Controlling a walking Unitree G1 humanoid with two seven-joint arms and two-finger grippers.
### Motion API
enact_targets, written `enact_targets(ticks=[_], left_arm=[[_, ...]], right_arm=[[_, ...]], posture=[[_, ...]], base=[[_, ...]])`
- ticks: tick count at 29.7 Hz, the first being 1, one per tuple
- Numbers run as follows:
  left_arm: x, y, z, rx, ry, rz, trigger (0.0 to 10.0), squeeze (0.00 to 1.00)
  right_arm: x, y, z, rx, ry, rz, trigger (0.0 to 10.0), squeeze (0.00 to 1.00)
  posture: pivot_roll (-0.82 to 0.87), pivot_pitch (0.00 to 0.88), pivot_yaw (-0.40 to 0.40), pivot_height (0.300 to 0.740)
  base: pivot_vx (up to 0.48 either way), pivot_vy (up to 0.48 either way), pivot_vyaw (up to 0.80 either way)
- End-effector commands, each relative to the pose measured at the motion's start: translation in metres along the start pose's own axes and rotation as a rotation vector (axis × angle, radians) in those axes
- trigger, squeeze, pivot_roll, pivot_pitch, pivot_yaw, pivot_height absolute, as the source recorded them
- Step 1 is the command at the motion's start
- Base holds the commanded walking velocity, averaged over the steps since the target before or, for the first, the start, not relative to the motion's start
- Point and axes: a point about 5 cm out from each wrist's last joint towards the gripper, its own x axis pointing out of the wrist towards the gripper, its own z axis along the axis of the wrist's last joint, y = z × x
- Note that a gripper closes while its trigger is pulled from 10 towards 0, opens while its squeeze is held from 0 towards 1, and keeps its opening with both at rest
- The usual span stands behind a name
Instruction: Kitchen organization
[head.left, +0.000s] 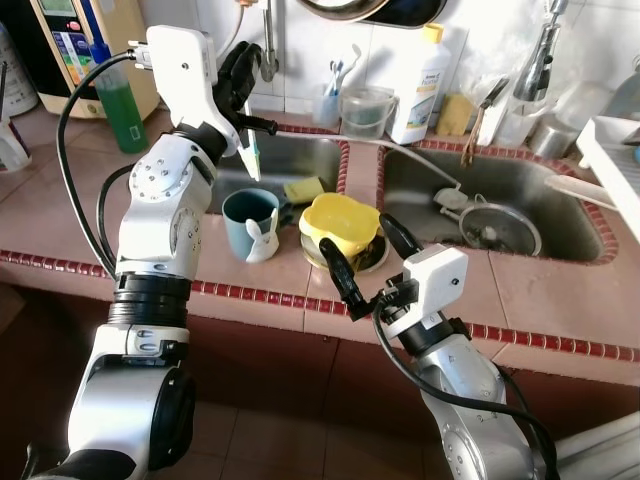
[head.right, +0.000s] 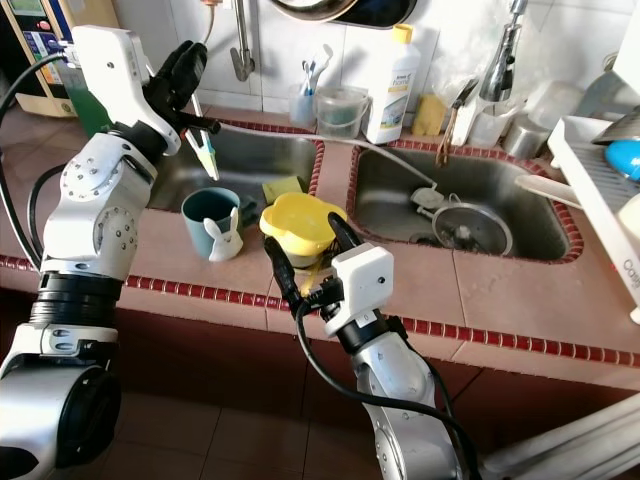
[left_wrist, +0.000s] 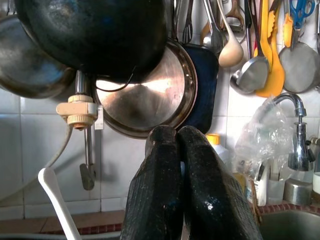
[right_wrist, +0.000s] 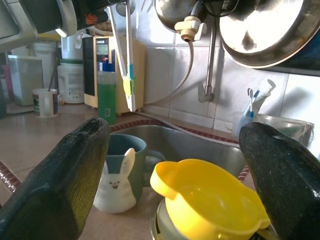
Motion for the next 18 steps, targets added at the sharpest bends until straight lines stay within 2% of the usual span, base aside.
enact_targets(ticks=[1, 18], left_arm=[[0.0023, -0.0026, 0.0010, 0.007, 0.000, -0.016, 10.0, 0.00], [0.0030, -0.0036, 0.0012, 0.010, 0.002, -0.030, 10.0, 0.00]], right_arm=[[-0.0002, -0.0023, 0.0038, -0.002, -0.020, -0.006, 10.0, 0.00], [-0.0016, -0.0013, 0.0028, 0.001, -0.013, -0.005, 10.0, 0.00]], posture=[[-0.18, 0.014, -0.003, 0.732], [-0.18, 0.023, -0.001, 0.732]], base=[[0.259, 0.000, 0.00], [0.256, 0.000, 0.00]])
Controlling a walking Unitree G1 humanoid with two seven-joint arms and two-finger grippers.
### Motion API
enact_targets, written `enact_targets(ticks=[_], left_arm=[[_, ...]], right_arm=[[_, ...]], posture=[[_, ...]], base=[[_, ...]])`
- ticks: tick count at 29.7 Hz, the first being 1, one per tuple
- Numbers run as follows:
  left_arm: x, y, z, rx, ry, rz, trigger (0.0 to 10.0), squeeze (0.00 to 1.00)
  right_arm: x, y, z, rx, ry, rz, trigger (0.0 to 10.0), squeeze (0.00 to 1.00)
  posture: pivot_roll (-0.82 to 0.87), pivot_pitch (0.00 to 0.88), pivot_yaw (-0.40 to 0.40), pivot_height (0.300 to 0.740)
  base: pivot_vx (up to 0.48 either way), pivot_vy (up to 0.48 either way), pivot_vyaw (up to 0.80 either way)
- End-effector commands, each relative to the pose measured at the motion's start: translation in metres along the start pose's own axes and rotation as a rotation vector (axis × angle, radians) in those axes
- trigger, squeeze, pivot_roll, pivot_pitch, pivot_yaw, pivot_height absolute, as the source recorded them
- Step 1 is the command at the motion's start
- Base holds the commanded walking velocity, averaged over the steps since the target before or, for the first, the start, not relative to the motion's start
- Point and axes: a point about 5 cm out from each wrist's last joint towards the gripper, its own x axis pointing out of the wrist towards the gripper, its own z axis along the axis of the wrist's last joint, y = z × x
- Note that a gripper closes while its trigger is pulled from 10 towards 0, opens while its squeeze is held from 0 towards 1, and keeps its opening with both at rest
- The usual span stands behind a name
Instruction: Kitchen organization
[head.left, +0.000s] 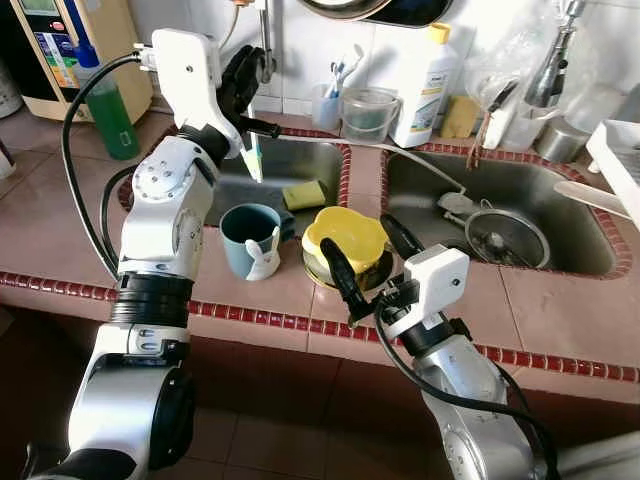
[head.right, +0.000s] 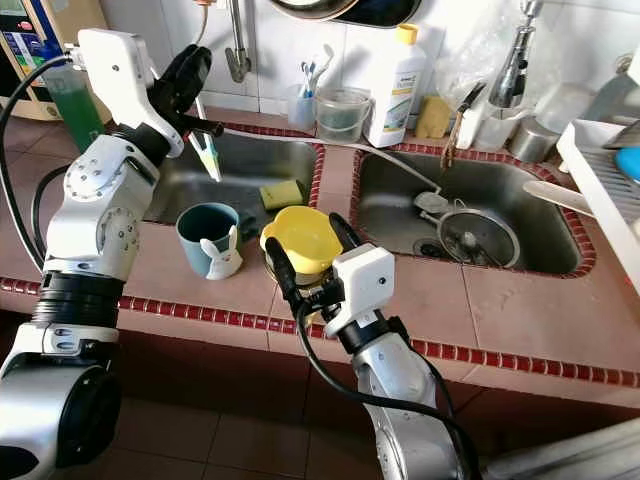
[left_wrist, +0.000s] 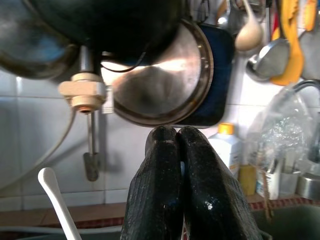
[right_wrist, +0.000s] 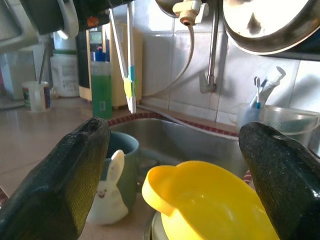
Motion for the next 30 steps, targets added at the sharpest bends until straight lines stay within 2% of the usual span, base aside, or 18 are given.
enact_targets(ticks=[1, 30], left_arm=[[0.0034, -0.0050, 0.0034, 0.007, -0.011, -0.030, 10.0, 0.00], [0.0038, -0.0065, 0.0029, 0.000, -0.008, -0.048, 10.0, 0.00]], right_arm=[[-0.0017, -0.0026, 0.0032, -0.002, -0.014, -0.008, 10.0, 0.00], [-0.0017, -0.0015, 0.0023, 0.001, -0.010, -0.004, 10.0, 0.00]], posture=[[-0.18, 0.023, -0.001, 0.732], [-0.18, 0.027, 0.000, 0.732]], base=[[0.255, 0.000, 0.00], [0.276, 0.000, 0.00]])
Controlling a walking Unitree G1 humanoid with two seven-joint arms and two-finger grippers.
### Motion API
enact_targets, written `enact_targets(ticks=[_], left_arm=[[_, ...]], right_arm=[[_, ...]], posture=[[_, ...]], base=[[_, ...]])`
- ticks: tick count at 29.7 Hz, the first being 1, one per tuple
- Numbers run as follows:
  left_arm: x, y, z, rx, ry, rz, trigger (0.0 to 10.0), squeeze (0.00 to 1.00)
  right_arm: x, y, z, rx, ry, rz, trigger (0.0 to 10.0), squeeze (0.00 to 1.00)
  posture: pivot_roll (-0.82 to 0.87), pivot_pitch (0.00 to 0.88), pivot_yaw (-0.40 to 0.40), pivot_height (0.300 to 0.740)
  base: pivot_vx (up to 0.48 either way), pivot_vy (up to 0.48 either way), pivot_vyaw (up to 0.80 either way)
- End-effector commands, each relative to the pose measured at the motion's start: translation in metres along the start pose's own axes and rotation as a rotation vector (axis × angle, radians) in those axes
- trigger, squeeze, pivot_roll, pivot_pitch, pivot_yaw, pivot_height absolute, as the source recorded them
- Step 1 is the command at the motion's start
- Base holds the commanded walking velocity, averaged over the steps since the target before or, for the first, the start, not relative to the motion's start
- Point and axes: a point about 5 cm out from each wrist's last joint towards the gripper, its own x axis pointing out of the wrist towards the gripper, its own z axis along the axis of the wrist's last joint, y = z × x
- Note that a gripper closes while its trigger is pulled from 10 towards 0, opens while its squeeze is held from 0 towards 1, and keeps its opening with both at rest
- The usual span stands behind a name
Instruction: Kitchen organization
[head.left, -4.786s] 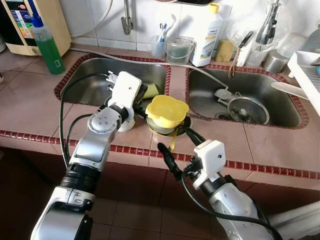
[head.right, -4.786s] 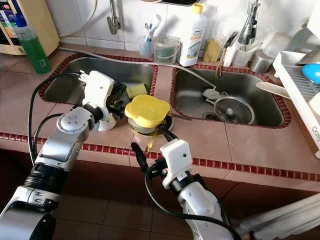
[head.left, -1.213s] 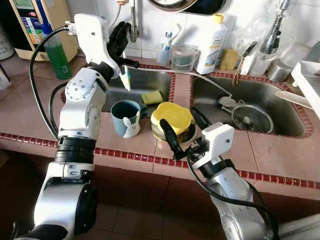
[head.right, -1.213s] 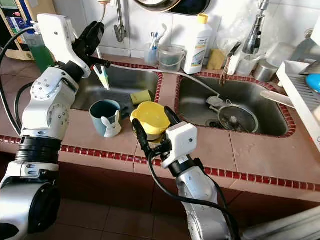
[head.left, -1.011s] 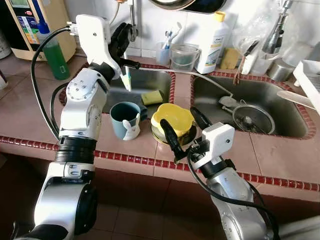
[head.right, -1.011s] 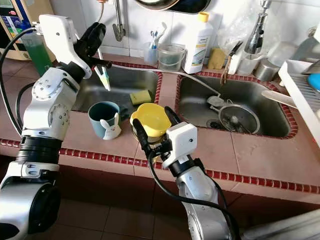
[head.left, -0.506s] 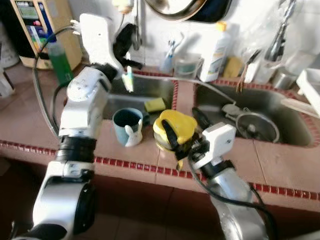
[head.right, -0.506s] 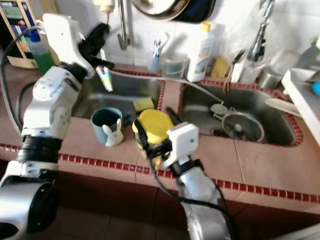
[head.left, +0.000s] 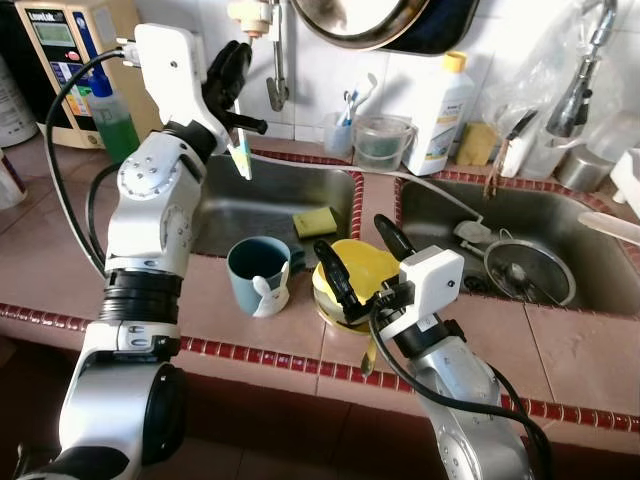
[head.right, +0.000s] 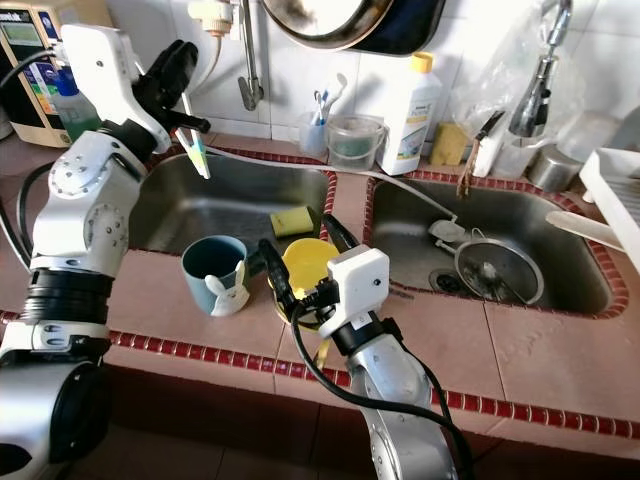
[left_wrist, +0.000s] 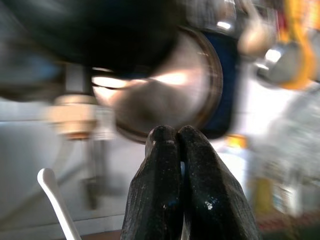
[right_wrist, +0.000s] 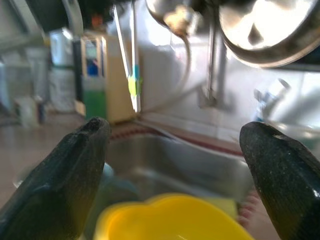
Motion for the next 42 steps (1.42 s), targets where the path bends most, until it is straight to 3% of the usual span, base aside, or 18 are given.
enact_targets(ticks=[1, 15, 25, 36, 42], left_arm=[[0.001, -0.001, 0.004, 0.011, -0.008, -0.015, 10.0, 0.00], [-0.001, -0.003, -0.007, 0.068, 0.027, -0.034, 10.0, 0.00], [-0.006, 0.000, -0.037, 0.147, 0.126, -0.068, 10.0, 0.00], [-0.006, -0.006, -0.062, 0.173, 0.187, -0.090, 10.0, 0.00], [-0.007, -0.012, -0.068, 0.118, 0.195, -0.117, 10.0, 0.00]], right_arm=[[0.001, 0.000, 0.004, 0.004, -0.021, -0.002, 10.0, 0.00], [-0.002, 0.002, 0.004, 0.006, -0.008, 0.013, 10.0, 0.00], [-0.012, 0.008, 0.005, 0.030, 0.026, 0.054, 10.0, 0.00], [-0.019, 0.015, 0.016, 0.074, 0.032, 0.094, 10.0, 0.00], [-0.029, 0.017, 0.027, 0.103, 0.034, 0.080, 10.0, 0.00]], posture=[[-0.18, 0.027, 0.000, 0.732], [-0.19, 0.033, 0.004, 0.732], [-0.20, 0.047, 0.003, 0.732], [-0.24, 0.072, 0.017, 0.732], [-0.27, 0.102, 0.023, 0.732]], base=[[0.266, 0.000, 0.00], [0.073, 0.000, 0.00], [0.000, 0.000, 0.00], [0.000, 0.000, 0.00], [0.000, 0.000, 0.00]])
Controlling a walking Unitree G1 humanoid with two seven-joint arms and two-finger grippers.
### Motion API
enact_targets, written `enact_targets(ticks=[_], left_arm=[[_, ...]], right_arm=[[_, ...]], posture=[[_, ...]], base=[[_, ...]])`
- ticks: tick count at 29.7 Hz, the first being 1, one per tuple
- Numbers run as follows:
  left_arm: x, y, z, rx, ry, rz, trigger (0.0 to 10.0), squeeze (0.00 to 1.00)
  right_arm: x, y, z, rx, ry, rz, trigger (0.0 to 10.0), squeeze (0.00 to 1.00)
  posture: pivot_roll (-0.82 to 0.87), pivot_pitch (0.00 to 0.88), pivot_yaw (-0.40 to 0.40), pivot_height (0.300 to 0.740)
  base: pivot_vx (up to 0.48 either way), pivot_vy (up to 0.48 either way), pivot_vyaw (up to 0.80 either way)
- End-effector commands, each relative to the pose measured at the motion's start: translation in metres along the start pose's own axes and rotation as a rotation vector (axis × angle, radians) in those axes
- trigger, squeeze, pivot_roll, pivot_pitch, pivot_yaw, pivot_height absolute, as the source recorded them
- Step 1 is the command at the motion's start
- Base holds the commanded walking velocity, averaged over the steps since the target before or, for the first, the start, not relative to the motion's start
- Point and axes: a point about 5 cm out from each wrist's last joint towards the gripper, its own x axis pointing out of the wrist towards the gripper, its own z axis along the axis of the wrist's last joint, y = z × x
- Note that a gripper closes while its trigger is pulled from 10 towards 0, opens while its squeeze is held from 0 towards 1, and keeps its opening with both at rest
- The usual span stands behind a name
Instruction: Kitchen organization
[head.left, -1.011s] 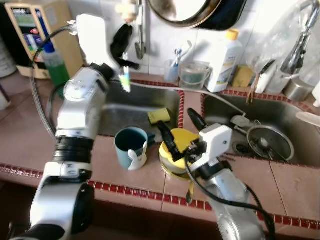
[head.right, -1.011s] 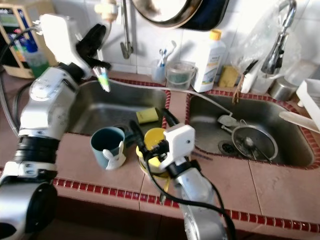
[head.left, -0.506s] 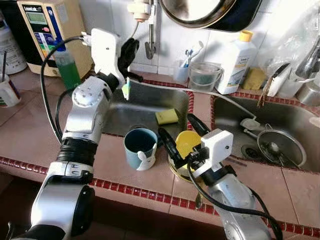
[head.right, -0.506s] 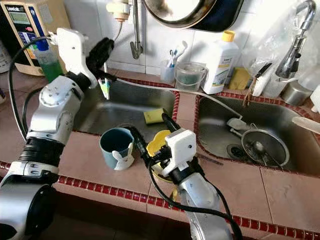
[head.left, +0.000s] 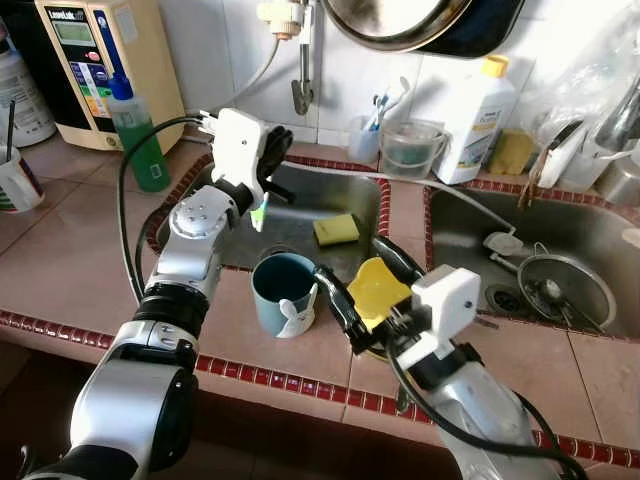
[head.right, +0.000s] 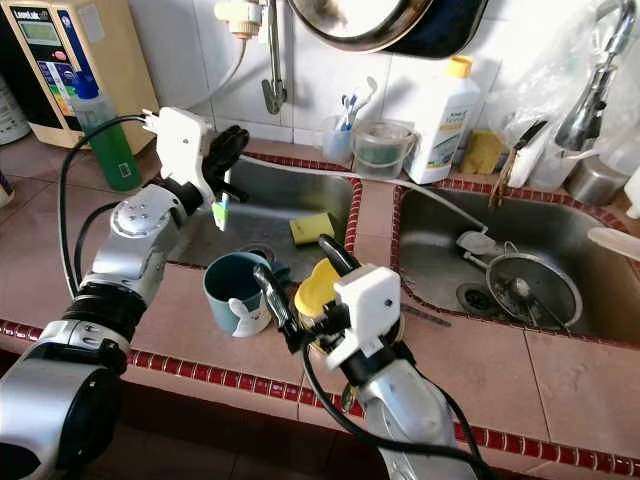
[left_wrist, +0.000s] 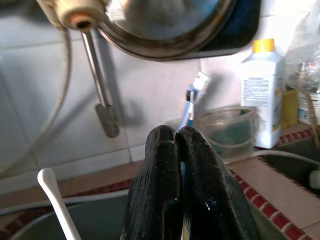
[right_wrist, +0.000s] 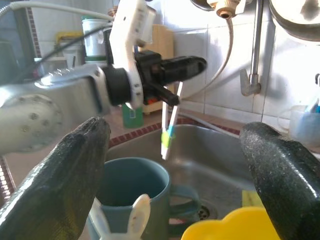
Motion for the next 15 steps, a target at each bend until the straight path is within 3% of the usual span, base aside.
enact_targets(ticks=[1, 15], left_arm=[[0.006, -0.003, 0.009, 0.005, -0.026, -0.024, 10.0, 0.00], [0.012, -0.012, 0.004, -0.018, -0.006, -0.089, 10.0, 0.00]], right_arm=[[-0.002, 0.002, 0.006, 0.002, -0.011, 0.001, 10.0, 0.00], [-0.030, 0.011, 0.017, 0.043, 0.074, -0.026, 10.0, 0.00]], posture=[[-0.28, 0.112, 0.024, 0.732], [-0.34, 0.180, 0.015, 0.732]], base=[[0.000, 0.000, 0.00], [0.000, 0.000, 0.00]])
